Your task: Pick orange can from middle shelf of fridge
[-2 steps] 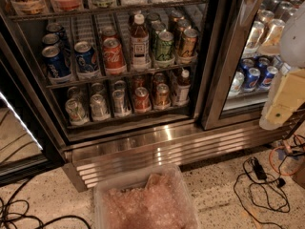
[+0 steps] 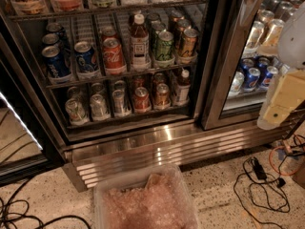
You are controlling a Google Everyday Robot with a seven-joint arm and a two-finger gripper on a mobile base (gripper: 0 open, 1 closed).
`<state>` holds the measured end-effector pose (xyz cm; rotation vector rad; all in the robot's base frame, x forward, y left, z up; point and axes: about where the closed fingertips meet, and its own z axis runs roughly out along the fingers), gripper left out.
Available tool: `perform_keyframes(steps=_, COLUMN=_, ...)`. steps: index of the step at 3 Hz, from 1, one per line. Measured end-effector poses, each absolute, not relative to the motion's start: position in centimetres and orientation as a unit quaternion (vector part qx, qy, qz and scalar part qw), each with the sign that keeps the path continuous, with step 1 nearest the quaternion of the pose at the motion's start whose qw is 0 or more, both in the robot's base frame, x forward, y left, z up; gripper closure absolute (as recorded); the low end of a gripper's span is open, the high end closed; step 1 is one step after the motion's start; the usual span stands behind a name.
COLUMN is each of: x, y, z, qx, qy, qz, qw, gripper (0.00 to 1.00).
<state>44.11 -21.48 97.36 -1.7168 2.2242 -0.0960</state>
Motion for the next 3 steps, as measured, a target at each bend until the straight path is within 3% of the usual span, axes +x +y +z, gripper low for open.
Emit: perform_keyframes(steps=3, x=48.2, y=-17.9, z=90.8, qx=-0.597, qy=0.78, qz=0.028, qw=0.186, gripper=0.0)
